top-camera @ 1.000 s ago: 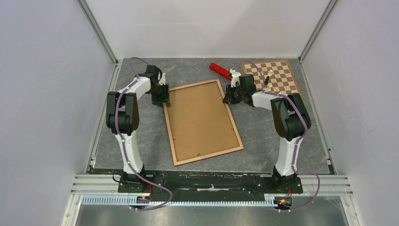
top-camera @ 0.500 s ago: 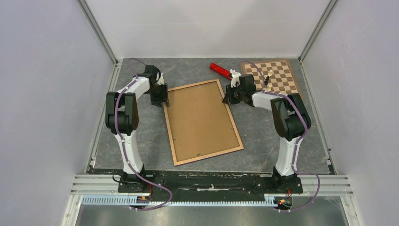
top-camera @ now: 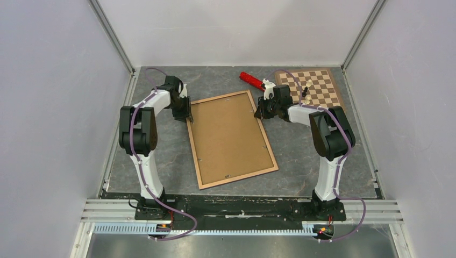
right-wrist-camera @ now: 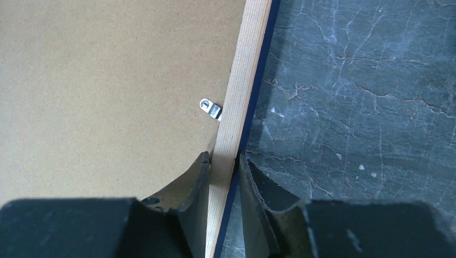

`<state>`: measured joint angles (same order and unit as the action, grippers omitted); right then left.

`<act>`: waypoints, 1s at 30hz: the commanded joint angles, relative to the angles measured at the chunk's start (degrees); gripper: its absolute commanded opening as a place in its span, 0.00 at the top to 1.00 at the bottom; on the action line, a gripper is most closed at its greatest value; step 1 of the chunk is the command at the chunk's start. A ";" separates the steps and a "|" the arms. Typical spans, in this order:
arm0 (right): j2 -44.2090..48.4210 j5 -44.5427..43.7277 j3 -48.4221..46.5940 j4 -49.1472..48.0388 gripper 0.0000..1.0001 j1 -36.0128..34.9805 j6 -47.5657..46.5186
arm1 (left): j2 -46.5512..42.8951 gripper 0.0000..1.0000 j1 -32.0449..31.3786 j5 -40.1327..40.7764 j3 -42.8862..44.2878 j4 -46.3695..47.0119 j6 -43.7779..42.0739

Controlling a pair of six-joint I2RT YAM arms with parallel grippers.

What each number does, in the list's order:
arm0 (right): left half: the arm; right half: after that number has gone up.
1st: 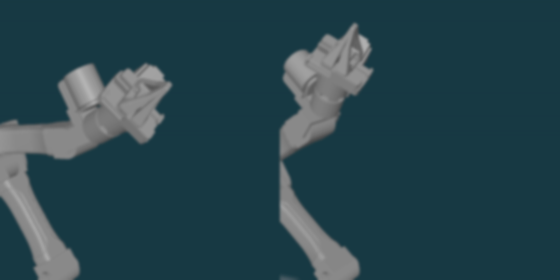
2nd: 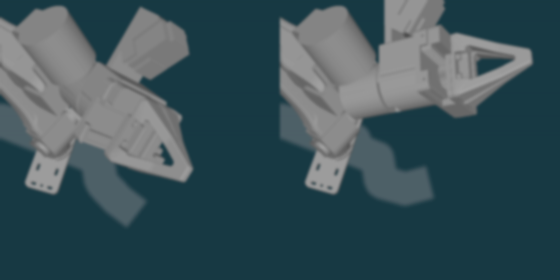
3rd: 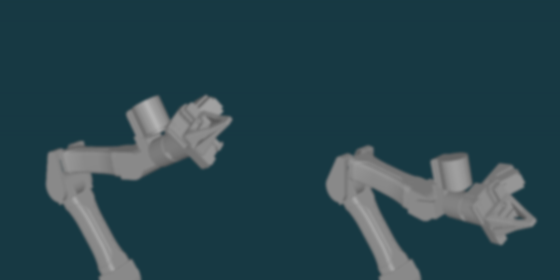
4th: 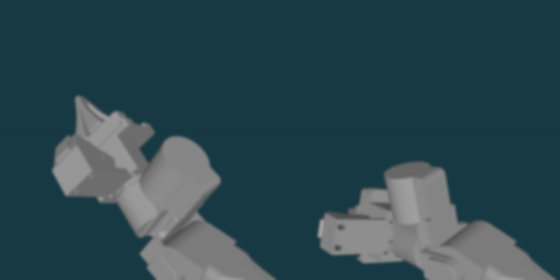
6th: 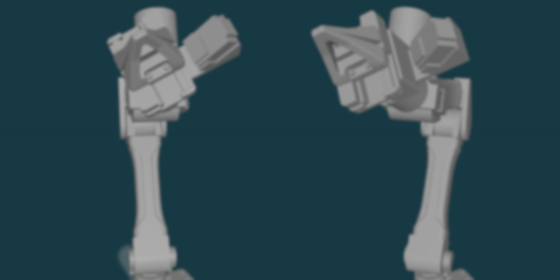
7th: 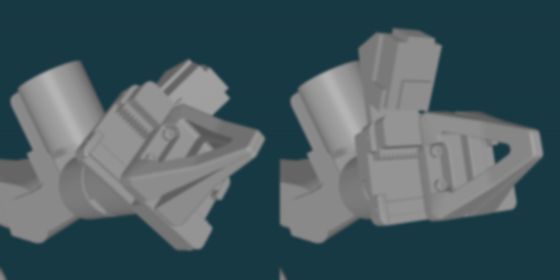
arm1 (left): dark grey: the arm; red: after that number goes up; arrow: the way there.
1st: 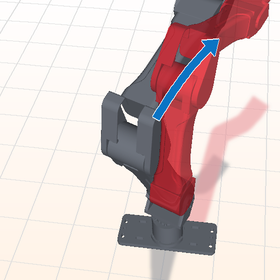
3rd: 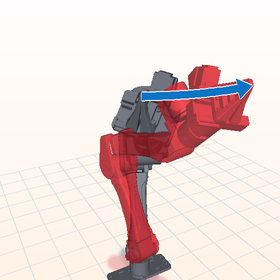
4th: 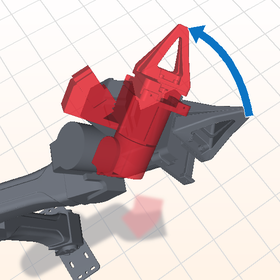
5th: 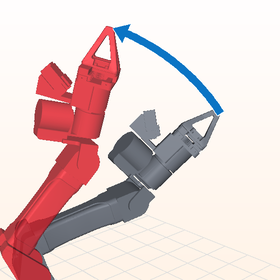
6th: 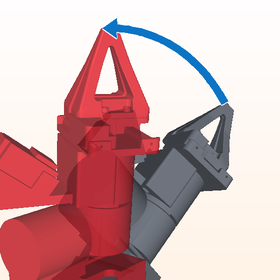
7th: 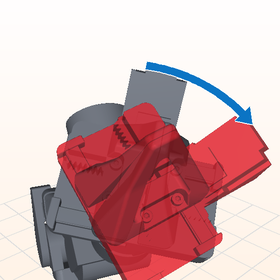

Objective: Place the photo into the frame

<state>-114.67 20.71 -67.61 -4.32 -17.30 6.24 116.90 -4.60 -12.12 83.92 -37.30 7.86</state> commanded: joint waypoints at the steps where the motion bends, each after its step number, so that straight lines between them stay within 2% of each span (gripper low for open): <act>1: -2.31 -0.67 0.99 1.90 0.98 -0.65 -0.48 | -0.67 0.60 -0.26 2.53 -2.08 -3.31 -3.20; 5: -2.05 -0.76 1.14 1.93 0.98 -0.71 -0.48 | -1.09 0.59 -0.23 3.50 -1.98 -3.39 -3.20; 8: -1.91 -0.83 1.26 1.94 0.99 -0.62 -0.54 | -1.41 0.49 -0.26 4.15 -1.83 -3.34 -3.02; 11: -1.79 -1.02 1.41 1.94 0.99 -0.61 -0.63 | -1.73 0.43 -0.09 4.48 -1.40 -3.40 -2.46; 30: -1.52 -0.85 2.00 1.86 1.00 -0.01 -0.80 | -1.34 0.38 1.92 5.17 0.96 -3.39 -0.86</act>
<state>-114.67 20.75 -67.26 -5.19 -17.28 6.31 116.40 -3.75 -9.54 83.83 -38.61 7.68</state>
